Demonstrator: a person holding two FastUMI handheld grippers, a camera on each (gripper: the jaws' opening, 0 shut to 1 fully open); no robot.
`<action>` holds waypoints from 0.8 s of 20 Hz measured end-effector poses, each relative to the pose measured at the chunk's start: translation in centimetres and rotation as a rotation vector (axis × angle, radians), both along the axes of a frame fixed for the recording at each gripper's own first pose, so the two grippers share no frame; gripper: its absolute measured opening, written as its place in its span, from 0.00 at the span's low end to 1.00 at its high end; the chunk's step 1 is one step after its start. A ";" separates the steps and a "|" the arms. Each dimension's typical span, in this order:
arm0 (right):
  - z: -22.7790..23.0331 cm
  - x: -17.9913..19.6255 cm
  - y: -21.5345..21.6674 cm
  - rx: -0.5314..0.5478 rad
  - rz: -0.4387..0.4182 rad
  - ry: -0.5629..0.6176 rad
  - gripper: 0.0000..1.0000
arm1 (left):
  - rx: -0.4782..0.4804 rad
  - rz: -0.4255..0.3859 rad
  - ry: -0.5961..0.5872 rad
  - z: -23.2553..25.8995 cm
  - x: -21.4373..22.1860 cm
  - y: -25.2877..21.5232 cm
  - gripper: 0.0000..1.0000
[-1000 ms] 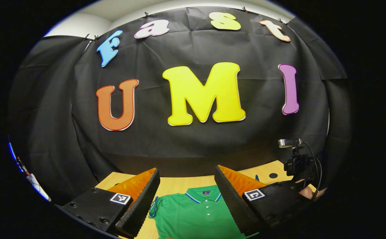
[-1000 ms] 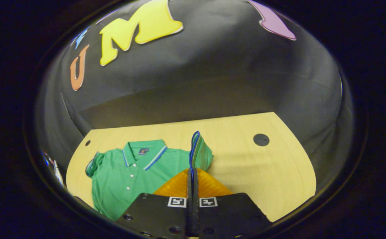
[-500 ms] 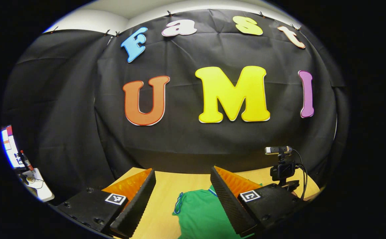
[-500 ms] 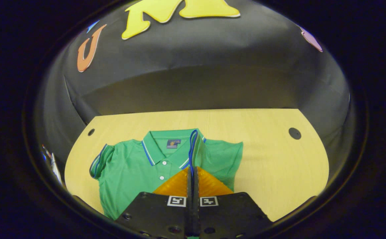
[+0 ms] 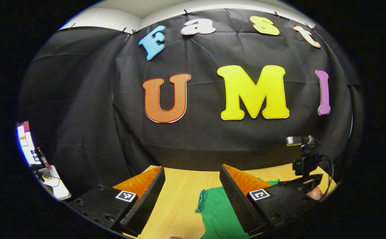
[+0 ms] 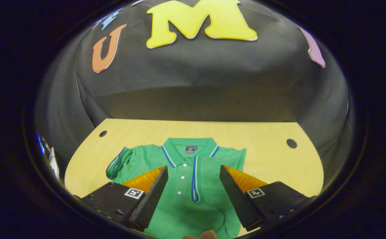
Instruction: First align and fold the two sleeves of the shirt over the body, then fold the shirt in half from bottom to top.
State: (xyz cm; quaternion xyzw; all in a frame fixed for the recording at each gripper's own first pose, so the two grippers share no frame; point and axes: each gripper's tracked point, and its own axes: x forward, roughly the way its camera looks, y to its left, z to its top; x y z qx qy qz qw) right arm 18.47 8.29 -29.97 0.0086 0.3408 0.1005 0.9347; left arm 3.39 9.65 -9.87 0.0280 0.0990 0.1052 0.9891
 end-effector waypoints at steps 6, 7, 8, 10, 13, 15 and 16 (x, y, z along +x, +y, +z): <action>10.5 -4.9 -2.8 -0.036 -0.018 -0.194 0.96 | -0.048 -0.104 0.058 -5.5 2.6 0.3 1.00; 11.9 -5.8 -3.2 -0.041 -0.023 -0.216 0.96 | -0.052 -0.123 0.065 -6.4 3.2 0.2 1.00; 13.0 -6.7 -3.6 -0.049 -0.028 -0.240 0.96 | -0.057 -0.143 0.074 -7.3 3.7 0.1 1.00; 15.0 -8.3 -4.2 -0.056 -0.042 -0.275 0.96 | -0.067 -0.175 0.098 -9.4 4.9 -0.3 1.00; 16.6 -10.4 -5.0 -0.048 -0.073 -0.295 0.96 | -0.097 -0.190 0.140 -12.4 6.7 -0.4 1.00; 16.8 -11.4 -5.8 -0.056 -0.093 -0.295 0.94 | -0.114 -0.195 0.177 -15.0 7.8 -0.3 1.00; 16.7 -11.8 -6.0 -0.063 -0.099 -0.293 0.96 | -0.119 -0.195 0.201 -16.6 8.4 -0.2 1.00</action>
